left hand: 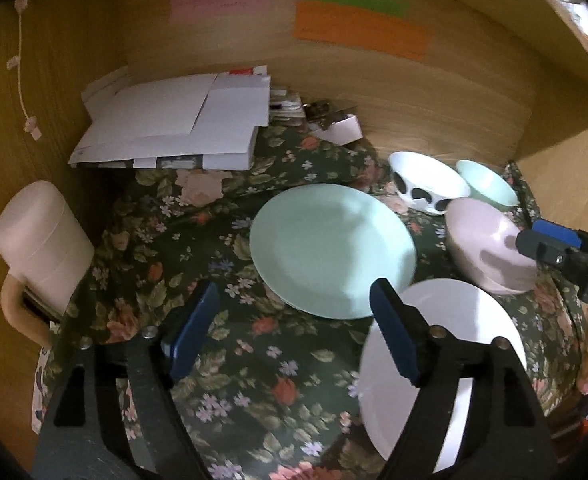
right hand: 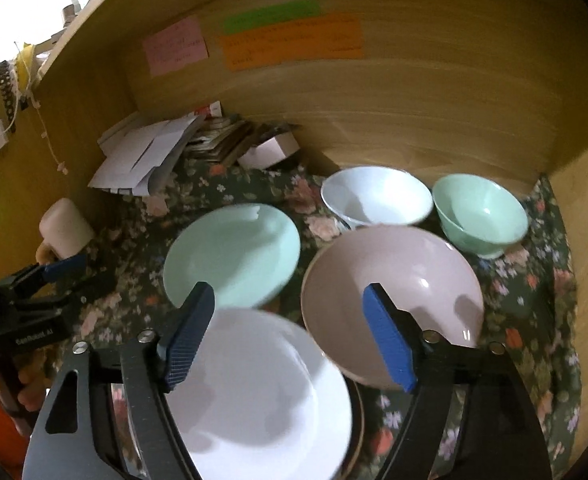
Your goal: Organize plates and bowls
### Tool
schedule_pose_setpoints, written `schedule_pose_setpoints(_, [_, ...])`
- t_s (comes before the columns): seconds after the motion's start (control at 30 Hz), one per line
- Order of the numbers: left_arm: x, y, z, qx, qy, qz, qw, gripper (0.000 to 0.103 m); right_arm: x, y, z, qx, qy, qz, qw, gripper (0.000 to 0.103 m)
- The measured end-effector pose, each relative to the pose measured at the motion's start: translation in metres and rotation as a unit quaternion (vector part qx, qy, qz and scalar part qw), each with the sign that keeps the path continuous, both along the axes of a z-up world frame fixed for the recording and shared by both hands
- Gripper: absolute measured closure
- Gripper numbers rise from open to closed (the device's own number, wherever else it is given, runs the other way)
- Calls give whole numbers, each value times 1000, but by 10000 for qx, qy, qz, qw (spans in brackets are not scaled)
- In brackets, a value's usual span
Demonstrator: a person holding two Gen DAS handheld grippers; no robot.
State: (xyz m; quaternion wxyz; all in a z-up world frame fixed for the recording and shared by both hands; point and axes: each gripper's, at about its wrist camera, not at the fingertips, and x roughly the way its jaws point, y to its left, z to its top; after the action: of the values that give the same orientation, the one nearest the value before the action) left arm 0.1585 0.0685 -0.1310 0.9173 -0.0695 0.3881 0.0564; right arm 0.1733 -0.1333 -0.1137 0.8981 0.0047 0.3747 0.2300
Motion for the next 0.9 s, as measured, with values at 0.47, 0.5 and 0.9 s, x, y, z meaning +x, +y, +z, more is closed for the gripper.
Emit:
schedule_pose_setpoints(0.47, [51, 41, -44, -148, 587, 273, 9978, 22, 77, 45, -31, -493, 469, 376, 9970, 29])
schedule_pose_setpoints(0.5, [55, 43, -47, -181, 634, 284, 9974, 22, 83, 49, -35, -560, 528, 419, 9962, 29])
schedule_pose_setpoints(0.9, [80, 51, -69, -340, 880, 176, 9954, 22, 132, 82, -72, -1073, 1379, 880, 9807, 53])
